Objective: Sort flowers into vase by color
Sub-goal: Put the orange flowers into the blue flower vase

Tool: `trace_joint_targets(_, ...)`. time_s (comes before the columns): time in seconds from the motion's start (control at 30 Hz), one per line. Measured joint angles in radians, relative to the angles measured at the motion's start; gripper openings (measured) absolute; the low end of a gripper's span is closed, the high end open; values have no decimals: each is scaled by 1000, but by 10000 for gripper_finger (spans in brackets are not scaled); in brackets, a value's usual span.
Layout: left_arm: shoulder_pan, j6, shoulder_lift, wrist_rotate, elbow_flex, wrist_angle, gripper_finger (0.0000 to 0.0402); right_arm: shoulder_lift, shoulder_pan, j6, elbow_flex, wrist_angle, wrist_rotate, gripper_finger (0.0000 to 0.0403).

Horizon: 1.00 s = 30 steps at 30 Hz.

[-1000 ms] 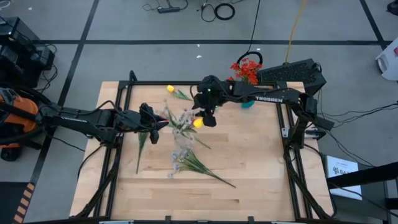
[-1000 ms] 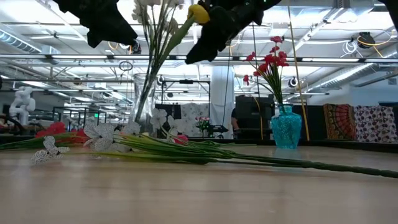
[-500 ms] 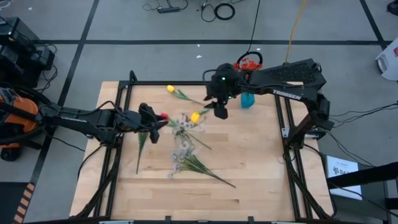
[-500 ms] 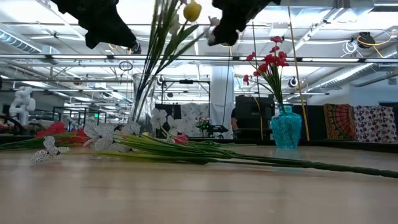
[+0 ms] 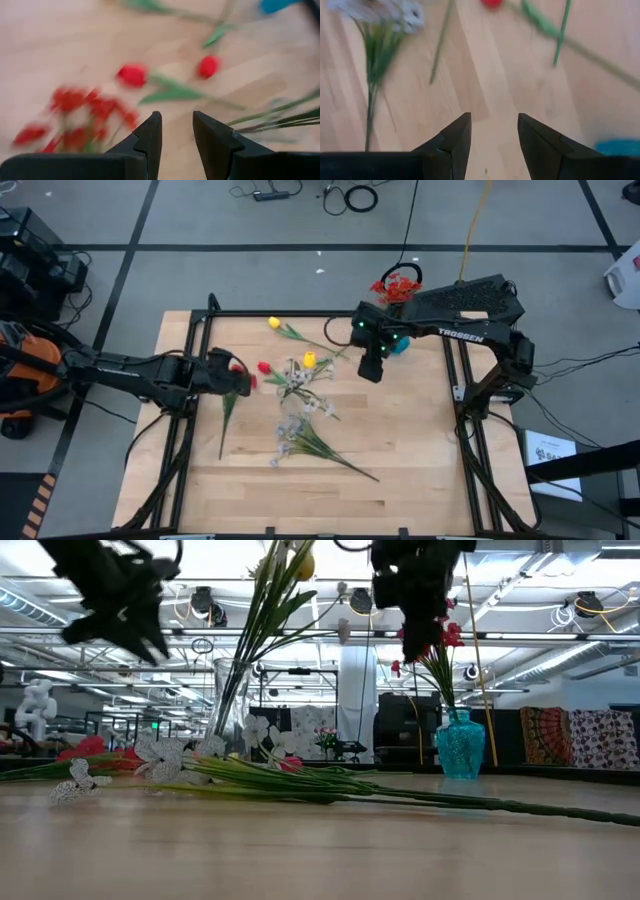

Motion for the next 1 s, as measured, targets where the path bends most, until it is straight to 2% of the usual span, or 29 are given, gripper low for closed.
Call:
trace_joint_targets(0.17, 0, -121, 25, 104, 0, -109, 116, 0, 11, 115, -91, -15, 0, 153)
trace_joint_targets(0.4, 0, -153, 154, 203, 0, -167, 116, 0, 84, 291, -161, -17, 2, 153)
trace_joint_targets(0.53, 0, -69, 253, 271, 0, -189, 116, -1, 158, 412, -161, -13, 33, 153)
trace_joint_targets(0.77, 23, 91, 372, 324, -5, -252, 116, -3, 293, 628, -161, 32, 47, 153)
trace_joint_targets(1.0, 78, 236, 437, 440, -102, -153, 116, -3, 414, 797, -161, 157, 86, 153)
